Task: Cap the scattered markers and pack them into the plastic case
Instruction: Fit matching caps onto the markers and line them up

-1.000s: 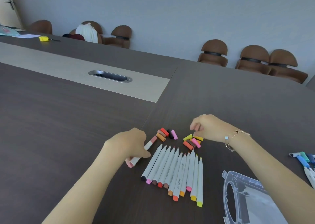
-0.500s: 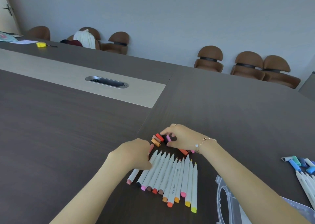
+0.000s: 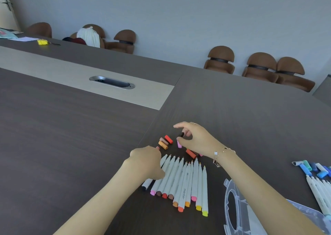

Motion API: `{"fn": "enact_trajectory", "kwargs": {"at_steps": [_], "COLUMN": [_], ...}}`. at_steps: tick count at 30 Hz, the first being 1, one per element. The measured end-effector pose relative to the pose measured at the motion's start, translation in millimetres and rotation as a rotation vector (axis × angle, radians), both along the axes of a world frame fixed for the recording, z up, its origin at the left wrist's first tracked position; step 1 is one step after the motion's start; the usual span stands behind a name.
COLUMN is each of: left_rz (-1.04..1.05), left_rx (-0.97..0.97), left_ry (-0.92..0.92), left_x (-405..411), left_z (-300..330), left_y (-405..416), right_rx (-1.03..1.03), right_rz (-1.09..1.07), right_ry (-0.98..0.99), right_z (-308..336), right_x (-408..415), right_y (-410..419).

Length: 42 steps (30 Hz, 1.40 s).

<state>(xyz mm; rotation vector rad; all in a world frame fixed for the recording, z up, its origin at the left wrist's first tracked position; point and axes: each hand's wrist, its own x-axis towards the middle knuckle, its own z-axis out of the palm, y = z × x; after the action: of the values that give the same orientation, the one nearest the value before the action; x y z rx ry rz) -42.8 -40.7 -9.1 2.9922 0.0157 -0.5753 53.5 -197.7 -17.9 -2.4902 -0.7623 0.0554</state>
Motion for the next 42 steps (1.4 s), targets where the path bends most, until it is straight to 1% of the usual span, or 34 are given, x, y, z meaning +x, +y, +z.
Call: {"fn": "enact_trajectory", "kwargs": {"at_steps": [3, 6, 8, 11, 14, 19, 22, 28, 32, 36, 39, 42], "left_rz": [0.067, 0.150, 0.194, 0.178, 0.144, 0.122, 0.119, 0.125, 0.121, 0.170, 0.225, 0.246], "left_rx": [-0.078, -0.149, -0.253, -0.372, -0.422, -0.514, -0.523, -0.523, -0.536, -0.587, -0.652, -0.642], "left_ry": [-0.046, -0.165, -0.238, -0.360, -0.485, -0.516, -0.519, -0.524, -0.538, -0.602, -0.646, -0.697], "left_x": [-8, -21, -33, -47, -46, -49, -55, -54, -56, -58, -60, -60], "left_z": [3, 2, -3, -13, -19, -33, -37, -37, -37, -37, -37, -35], "left_y": [10, 25, 31, 32, 34, 38, 37, 40, 35, 27, 20, 15], "right_rx": [0.045, 0.073, 0.134, 0.226, 0.359, 0.500, 0.504, 0.506, 0.403, 0.469, 0.478, 0.478], "right_rz": [-0.025, -0.047, -0.075, -0.122, -0.187, -0.223, -0.182, -0.084, -0.063, -0.049, -0.066, -0.057], "right_ry": [0.056, 0.128, 0.170, 0.228, 0.372, 0.531, 0.585, 0.605, 0.482, 0.547, 0.537, 0.534], "right_z": [4, 5, 3, 1, 1, -2, -6, -9, -8, -8, -5, 0], "right_x": [-8, -16, -22, -31, -37, -36, -39, -47, -49, -53, -51, -48], "right_y": [-7, -7, -5, 1, 7, 6, 6, 13, 15, 19, 23, 28]}}
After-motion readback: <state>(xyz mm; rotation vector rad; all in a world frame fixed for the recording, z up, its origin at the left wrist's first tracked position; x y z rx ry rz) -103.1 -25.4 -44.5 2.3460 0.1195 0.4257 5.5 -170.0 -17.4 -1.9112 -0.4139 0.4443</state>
